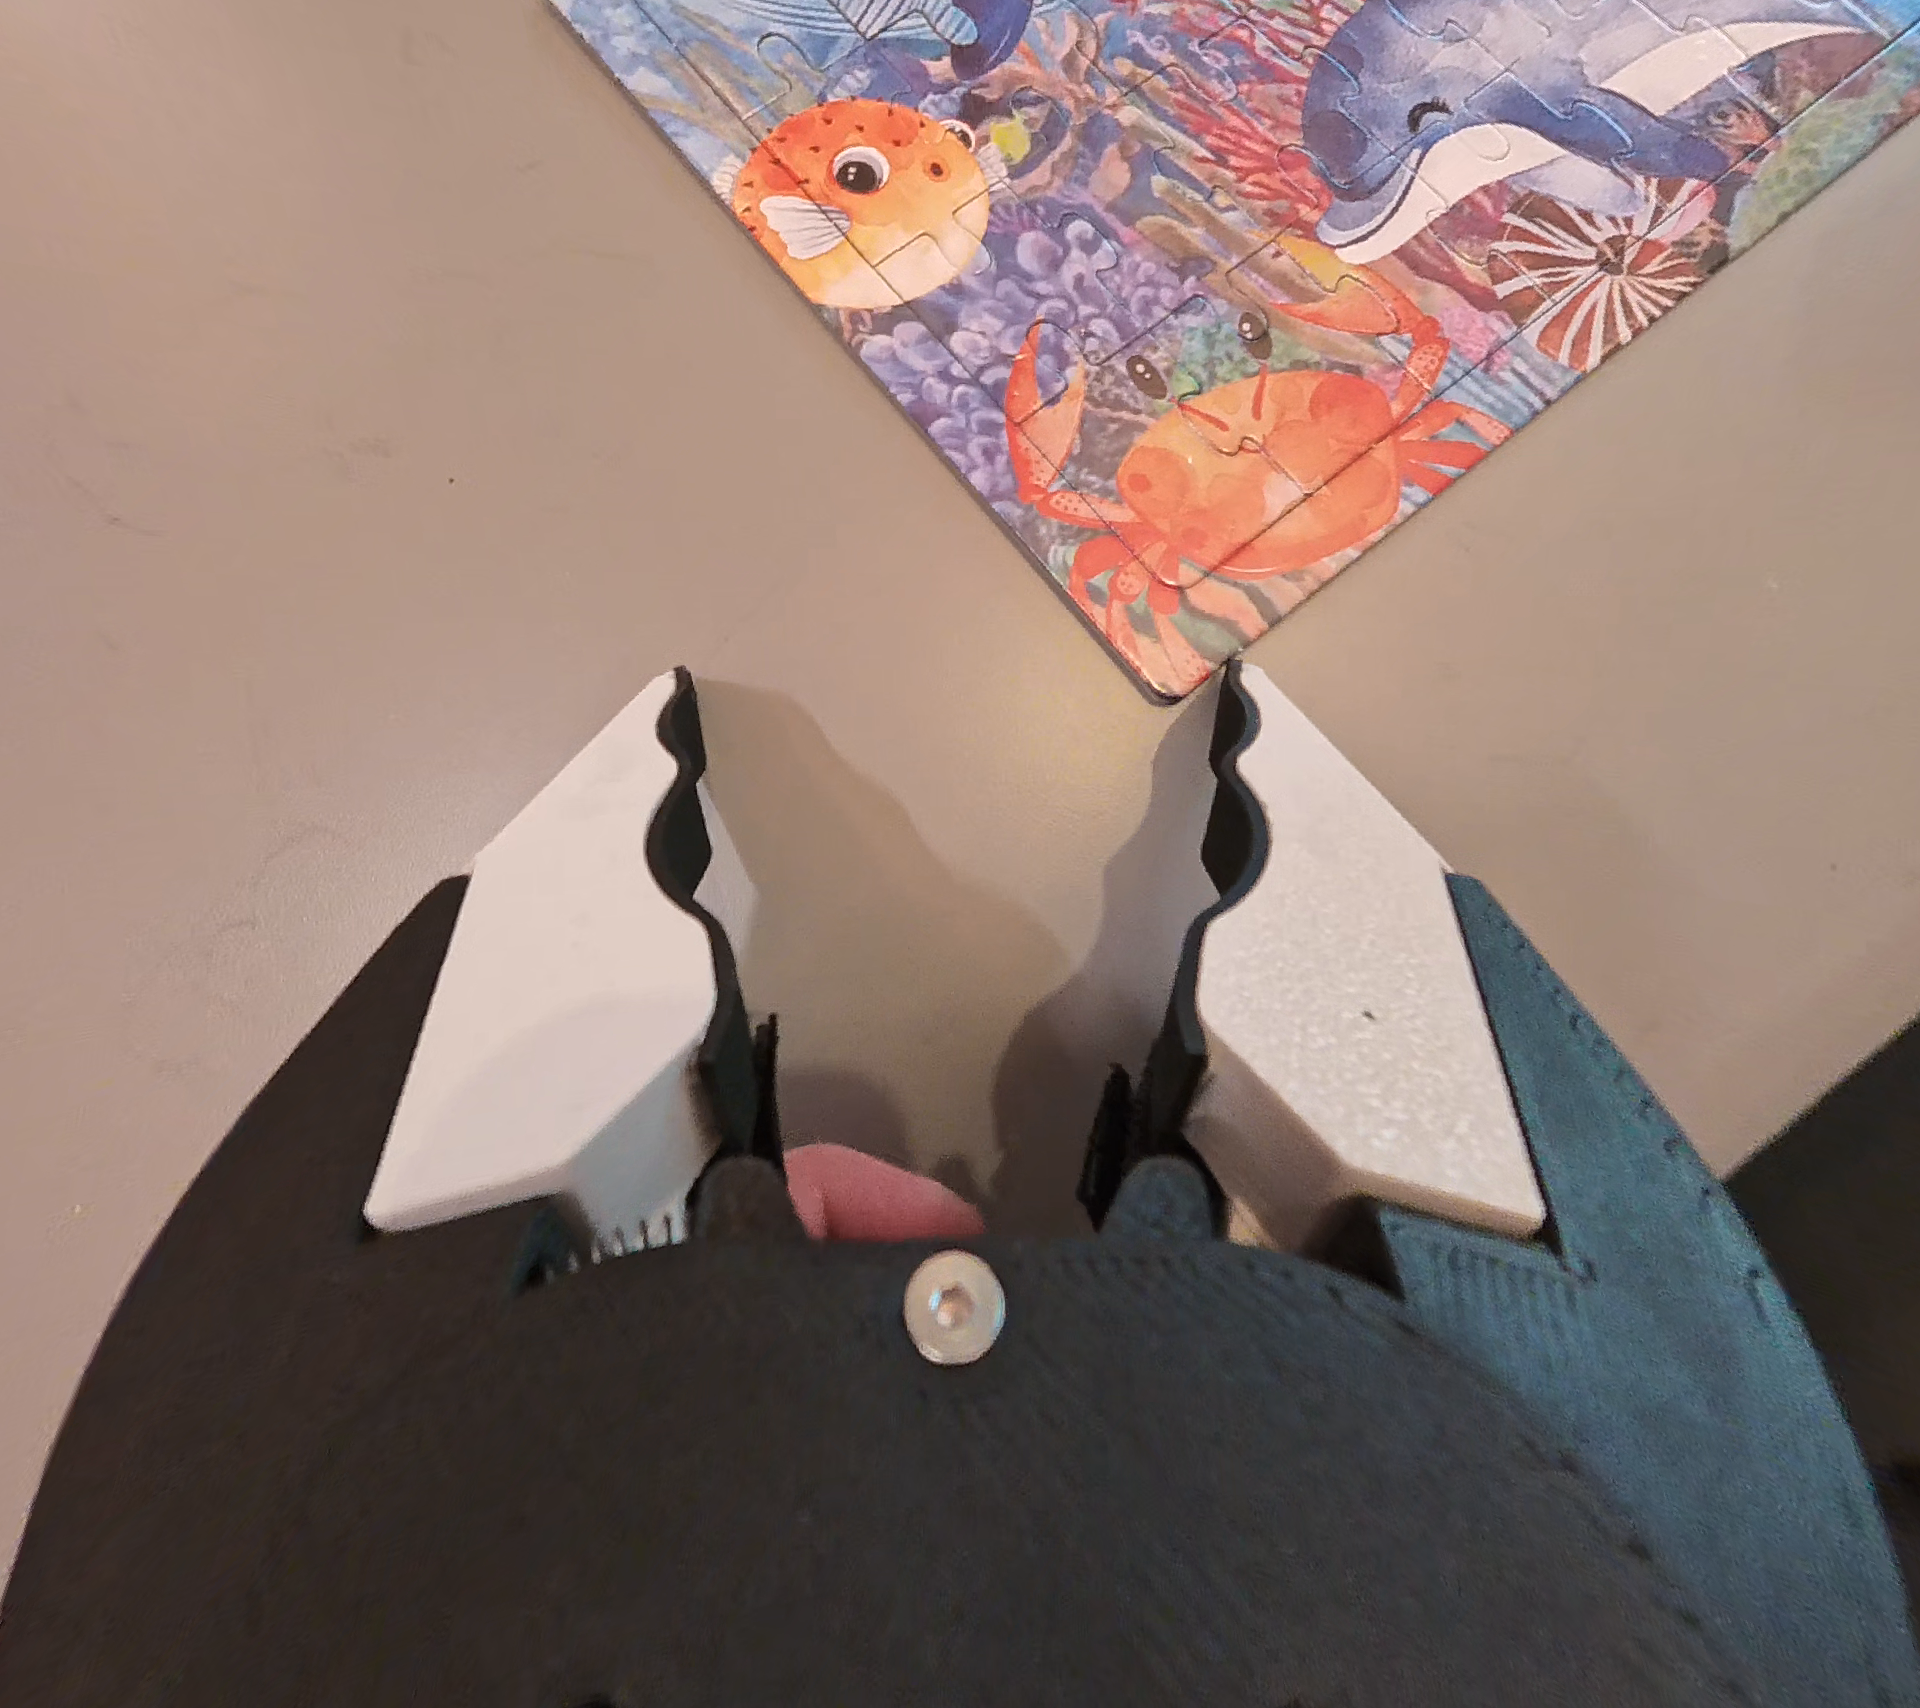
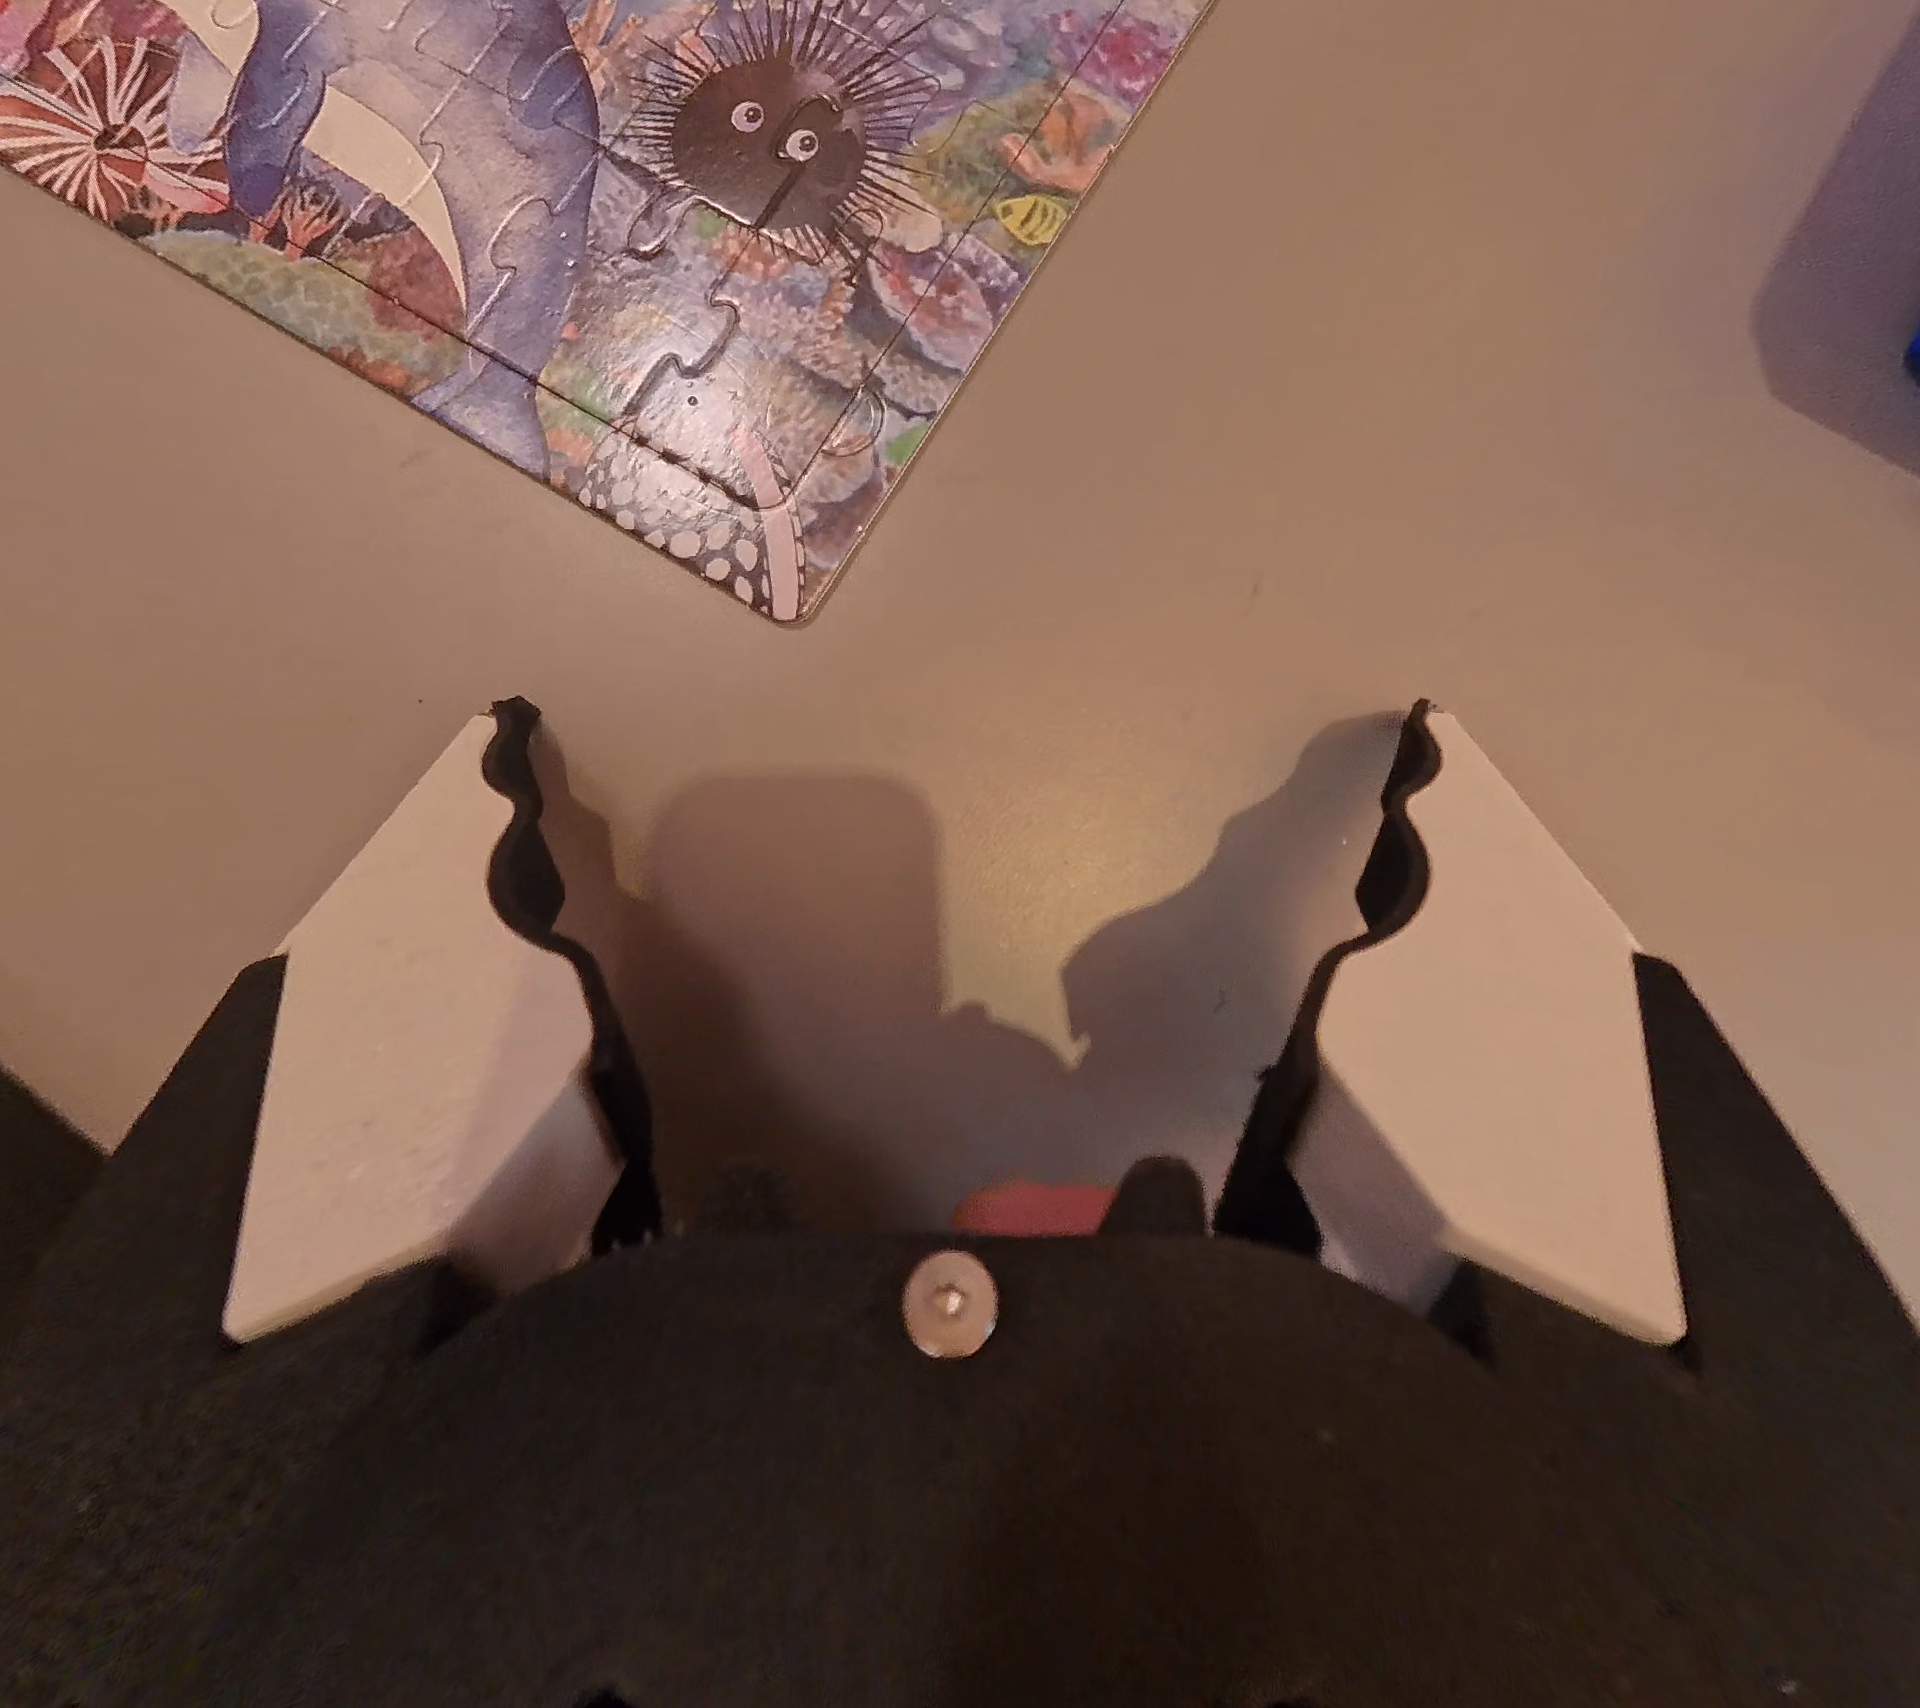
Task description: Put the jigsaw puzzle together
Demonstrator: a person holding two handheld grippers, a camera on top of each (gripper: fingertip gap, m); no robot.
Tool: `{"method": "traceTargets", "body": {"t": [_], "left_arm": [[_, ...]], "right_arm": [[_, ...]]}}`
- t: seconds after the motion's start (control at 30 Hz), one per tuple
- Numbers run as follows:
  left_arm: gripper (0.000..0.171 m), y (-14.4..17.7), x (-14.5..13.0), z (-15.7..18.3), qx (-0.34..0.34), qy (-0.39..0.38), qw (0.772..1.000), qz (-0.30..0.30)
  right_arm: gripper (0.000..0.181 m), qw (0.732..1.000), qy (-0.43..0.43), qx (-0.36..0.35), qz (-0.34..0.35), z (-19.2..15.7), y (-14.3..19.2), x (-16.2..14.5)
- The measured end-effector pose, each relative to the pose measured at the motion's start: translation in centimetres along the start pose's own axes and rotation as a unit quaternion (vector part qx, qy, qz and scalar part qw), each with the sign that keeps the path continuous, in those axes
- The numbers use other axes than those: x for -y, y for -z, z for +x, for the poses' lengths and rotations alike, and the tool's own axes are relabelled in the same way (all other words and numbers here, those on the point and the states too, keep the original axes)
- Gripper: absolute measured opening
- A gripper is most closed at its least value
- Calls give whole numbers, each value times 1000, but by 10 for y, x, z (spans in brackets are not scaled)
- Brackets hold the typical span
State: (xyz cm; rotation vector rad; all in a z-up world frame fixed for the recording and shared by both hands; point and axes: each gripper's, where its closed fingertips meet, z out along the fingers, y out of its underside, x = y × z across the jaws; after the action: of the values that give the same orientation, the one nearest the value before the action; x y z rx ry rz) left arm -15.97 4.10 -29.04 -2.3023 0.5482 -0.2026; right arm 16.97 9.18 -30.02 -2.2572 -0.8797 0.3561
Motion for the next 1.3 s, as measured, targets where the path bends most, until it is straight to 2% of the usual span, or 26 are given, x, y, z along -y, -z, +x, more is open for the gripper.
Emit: {"method": "traceTargets", "body": {"t": [0.1, 0.17, 0.27, 0.33, 0.47, 0.6, 0.7, 0.73, 0.9, 1.0, 1.03, 1.07, 1.1, 1.13, 1.2, 1.3], "left_arm": [[96, 5, -4, -2, 12, 12, 1000, 2], [106, 7, -5, -18, 53, 32, 998, 5], [109, 13, -9, -34, 90, 46, 995, 6], [89, 17, -11, -37, 95, 52, 994, 18], [107, 17, -12, -48, 99, 47, 994, 13], [127, 8, -14, -58, 63, 66, 996, 1], [129, 11, -16, -60, 71, 67, 995, 3], [129, 12, -17, -60, 76, 69, 995, 4], [106, 18, -19, -64, 93, 98, 991, 5], [119, 21, -15, -62, 93, 92, 991, 16], [138, 20, -14, -57, 78, 80, 994, 11], [147, 20, -13, -53, 59, 78, 995, 10], [138, 20, -12, -51, 47, 85, 995, 8], [119, 19, -11, -56, 50, 93, 994, 7], [103, 16, -16, -70, 83, 81, 993, -8], [110, 12, -15, -74, 70, 73, 995, -2]], "right_arm": [[153, 1000, -3, -2, 1, 0, 1, -1], [153, 1000, -8, -5, 0, 0, 2, -1], [151, 1000, -11, -8, 0, 0, 2, -1], [152, 1000, -24, -20, -1, 4, 2, -1], [155, 999, -40, -32, -4, 9, -3, 3], [156, 999, -40, -32, -5, 14, -11, 11], [155, 999, -40, -32, -4, 14, -11, 12], [155, 999, -40, -32, -4, 14, -11, 12], [155, 998, -45, -36, -4, 14, -9, 10], [155, 998, -50, -41, -3, 14, -7, 8], [155, 998, -50, -41, -3, 13, -6, 7], [155, 998, -49, -40, -3, 13, -6, 7], [155, 998, -48, -39, -4, 13, -6, 7], [155, 998, -45, -36, -4, 13, -6, 7], [155, 999, -40, -32, -4, 15, -6, 8], [156, 998, -43, -34, -3, 19, -7, 8]]}}
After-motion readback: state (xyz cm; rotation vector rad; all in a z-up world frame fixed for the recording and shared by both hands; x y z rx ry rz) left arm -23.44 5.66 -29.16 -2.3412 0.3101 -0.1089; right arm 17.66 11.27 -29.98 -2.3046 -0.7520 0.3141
